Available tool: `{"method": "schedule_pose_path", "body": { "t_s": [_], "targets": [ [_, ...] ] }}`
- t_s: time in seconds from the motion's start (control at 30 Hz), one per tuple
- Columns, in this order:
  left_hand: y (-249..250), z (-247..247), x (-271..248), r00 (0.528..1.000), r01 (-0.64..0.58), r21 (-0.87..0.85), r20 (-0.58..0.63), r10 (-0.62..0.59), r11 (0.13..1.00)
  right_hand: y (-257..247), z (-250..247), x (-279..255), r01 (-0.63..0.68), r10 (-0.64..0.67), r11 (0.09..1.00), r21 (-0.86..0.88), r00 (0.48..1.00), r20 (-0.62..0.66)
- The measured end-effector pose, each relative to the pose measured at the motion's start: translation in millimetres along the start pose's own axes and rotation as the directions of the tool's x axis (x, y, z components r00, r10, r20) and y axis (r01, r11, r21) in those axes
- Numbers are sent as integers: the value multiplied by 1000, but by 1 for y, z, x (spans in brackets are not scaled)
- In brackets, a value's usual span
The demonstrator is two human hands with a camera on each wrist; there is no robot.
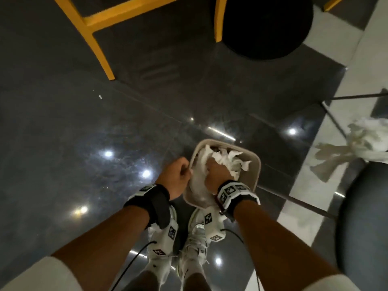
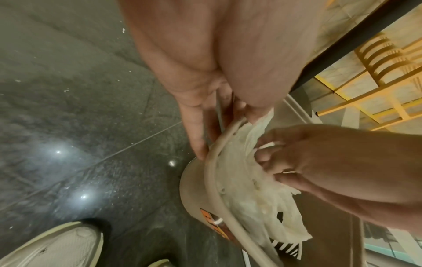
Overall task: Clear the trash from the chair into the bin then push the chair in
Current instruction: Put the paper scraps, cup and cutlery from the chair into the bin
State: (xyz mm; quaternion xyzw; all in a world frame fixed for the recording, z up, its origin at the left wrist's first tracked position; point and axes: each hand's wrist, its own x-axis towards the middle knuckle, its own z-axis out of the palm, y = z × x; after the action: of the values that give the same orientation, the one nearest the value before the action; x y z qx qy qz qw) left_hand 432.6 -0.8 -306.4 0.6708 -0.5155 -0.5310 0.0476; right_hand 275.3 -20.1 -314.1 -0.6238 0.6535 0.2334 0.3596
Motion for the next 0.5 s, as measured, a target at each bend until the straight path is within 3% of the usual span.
{"method": "schedule_pose_path", "body": {
  "t_s": [0.03, 0.1, 0.17, 0.27, 0.37, 0.5],
  "targets": [
    [4, -3, -3, 1000, 27, 16, -2, -27, 1000, -3, -13, -13, 13, -12, 998, 64, 1000, -24],
    [28, -10, -9, 997, 74, 39, 7, -74, 996, 1, -43, -47, 8, -31, 976, 217, 994, 107],
    [58, -22, -13, 994, 110, 71, -9, -110, 991, 11, -62, -68, 5, -52, 972, 236, 980, 193],
    [119, -38, -18, 992, 116, 126, -60, -109, 985, 32, -90, -94, 4, -69, 941, 338, 981, 182],
    [189, -37, -18, 998, -60, 154, 15, 58, 986, 56, -130, -124, -30, -34, 865, 501, 992, 118],
    [272, 3, -1, 930, -362, 223, 152, 334, 905, 102, -184, -157, 19, -5, 833, 553, 1000, -27]
  ]
}}
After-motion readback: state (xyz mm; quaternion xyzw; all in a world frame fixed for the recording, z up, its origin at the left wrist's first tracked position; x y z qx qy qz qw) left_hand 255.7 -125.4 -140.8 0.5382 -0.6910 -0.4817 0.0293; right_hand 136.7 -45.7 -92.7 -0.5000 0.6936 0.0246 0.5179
